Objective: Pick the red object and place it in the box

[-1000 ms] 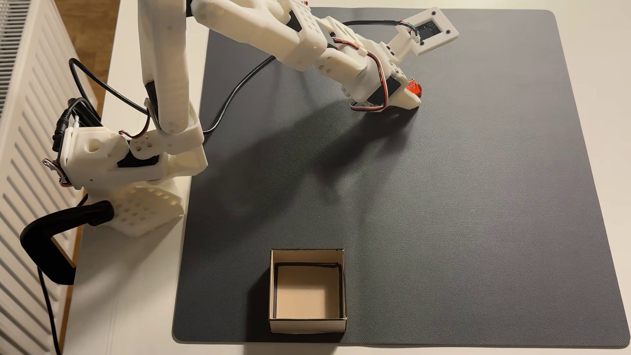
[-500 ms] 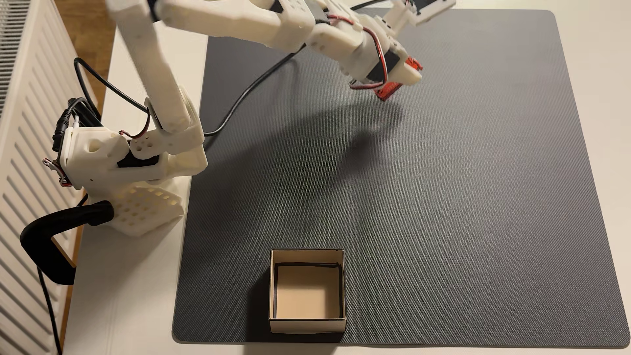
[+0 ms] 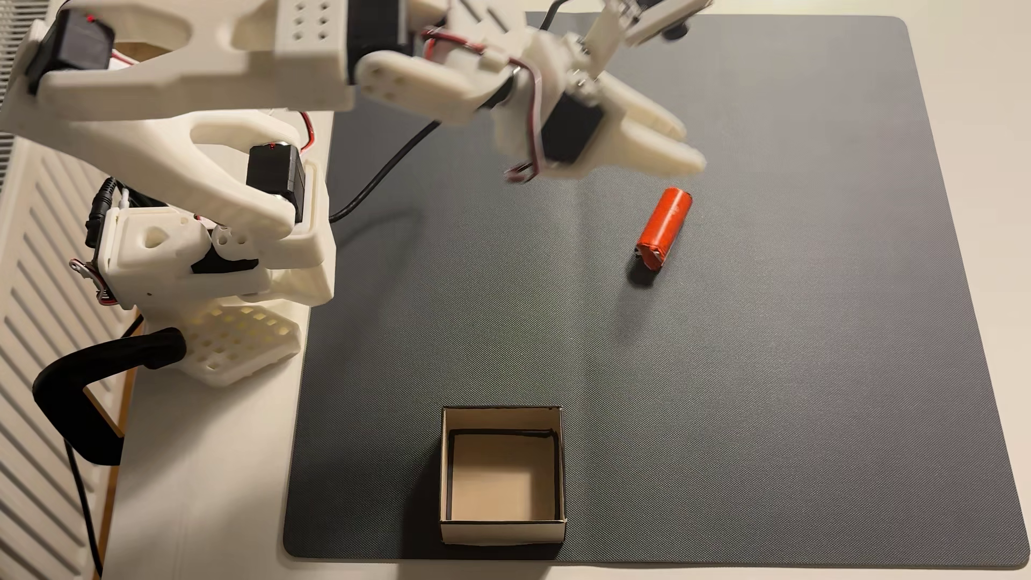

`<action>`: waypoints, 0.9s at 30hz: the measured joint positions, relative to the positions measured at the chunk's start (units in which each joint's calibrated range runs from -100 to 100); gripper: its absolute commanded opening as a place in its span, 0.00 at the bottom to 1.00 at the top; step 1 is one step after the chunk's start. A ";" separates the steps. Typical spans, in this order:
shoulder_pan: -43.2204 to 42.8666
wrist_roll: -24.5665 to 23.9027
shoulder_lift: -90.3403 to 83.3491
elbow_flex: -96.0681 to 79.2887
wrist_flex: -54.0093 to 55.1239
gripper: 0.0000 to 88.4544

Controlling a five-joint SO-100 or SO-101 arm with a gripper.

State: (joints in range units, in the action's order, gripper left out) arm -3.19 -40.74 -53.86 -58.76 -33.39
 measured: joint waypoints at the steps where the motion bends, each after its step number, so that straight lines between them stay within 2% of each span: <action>1: 0.97 0.00 -1.90 -1.92 -0.78 0.11; 4: 0.82 -0.11 -5.35 -9.03 -0.17 0.14; 8: -2.52 -1.40 -5.61 -17.88 6.52 0.24; 11: -6.38 -2.48 -3.79 -20.07 10.96 0.27; 19: -8.76 -3.29 7.33 -17.61 16.35 0.27; 27: -8.98 -3.18 28.20 -6.93 22.78 0.27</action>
State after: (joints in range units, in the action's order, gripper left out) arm -12.18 -43.93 -25.66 -65.69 -10.61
